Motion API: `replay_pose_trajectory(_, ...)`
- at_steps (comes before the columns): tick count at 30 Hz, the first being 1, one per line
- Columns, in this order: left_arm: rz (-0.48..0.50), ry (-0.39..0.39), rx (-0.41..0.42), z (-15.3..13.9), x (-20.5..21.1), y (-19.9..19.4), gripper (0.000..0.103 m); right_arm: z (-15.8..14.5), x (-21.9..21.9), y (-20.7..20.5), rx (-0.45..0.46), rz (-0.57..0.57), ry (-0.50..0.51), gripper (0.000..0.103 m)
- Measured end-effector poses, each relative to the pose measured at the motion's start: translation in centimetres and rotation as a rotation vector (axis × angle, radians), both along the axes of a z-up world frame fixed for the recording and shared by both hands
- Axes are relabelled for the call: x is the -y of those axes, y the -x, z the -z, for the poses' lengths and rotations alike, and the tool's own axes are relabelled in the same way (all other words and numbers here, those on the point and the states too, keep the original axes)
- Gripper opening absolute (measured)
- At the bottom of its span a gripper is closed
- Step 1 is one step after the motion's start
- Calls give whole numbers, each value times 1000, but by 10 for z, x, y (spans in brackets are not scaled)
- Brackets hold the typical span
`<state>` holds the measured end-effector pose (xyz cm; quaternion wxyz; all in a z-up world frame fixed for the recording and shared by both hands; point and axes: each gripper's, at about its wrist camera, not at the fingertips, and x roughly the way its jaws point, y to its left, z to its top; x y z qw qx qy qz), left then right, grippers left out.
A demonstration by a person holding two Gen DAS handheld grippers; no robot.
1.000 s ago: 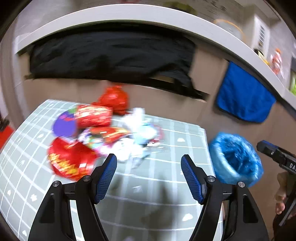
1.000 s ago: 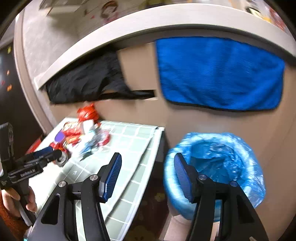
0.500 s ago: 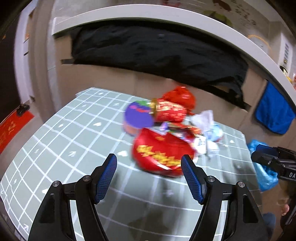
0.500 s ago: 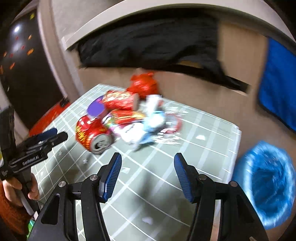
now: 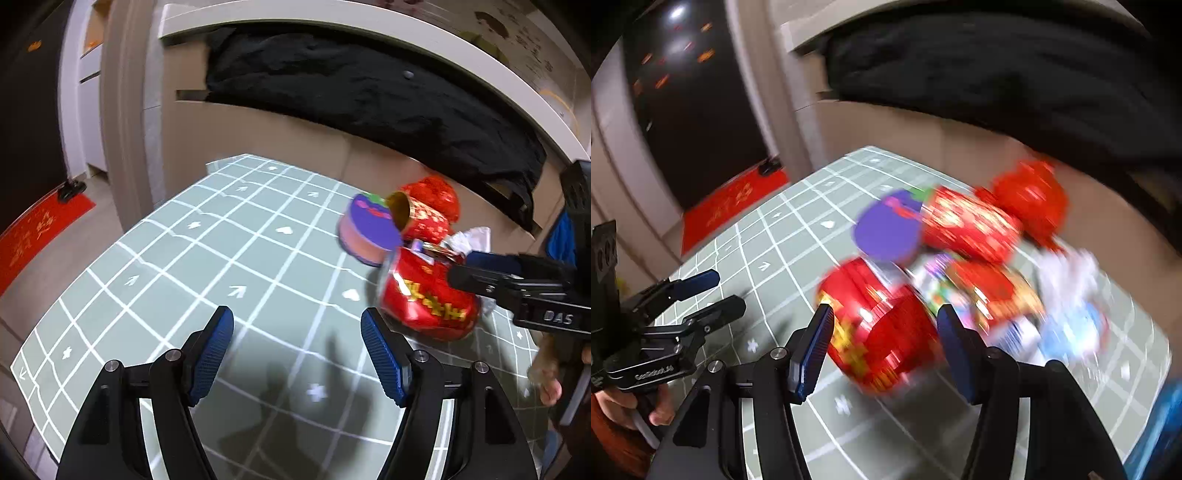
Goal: Collect trash
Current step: 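Move the right tool to the red can and grasp it, then lift the red can with the right tool while the left tool grasps a red wrapper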
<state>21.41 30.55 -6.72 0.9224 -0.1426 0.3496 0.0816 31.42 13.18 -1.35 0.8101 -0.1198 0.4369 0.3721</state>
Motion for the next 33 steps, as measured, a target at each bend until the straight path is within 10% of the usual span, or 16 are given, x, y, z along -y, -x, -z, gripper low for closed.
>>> replay_pose_trajectory(14, -19, 48, 9, -2, -26, 18, 71, 36, -24, 6, -19, -168, 154, 80)
replay_pose_trajectory(25, 36, 90, 21, -5, -5, 7, 71, 21, 72, 21, -114, 16, 35, 77)
replay_pose_trajectory(27, 55, 109, 17, -5, 2, -2, 71, 14, 101, 21, -121, 92, 11, 20)
replay_pose_trajectory(33, 143, 148, 10, -12, 35, -35, 71, 11, 158, 21, -126, 193, 3, 20)
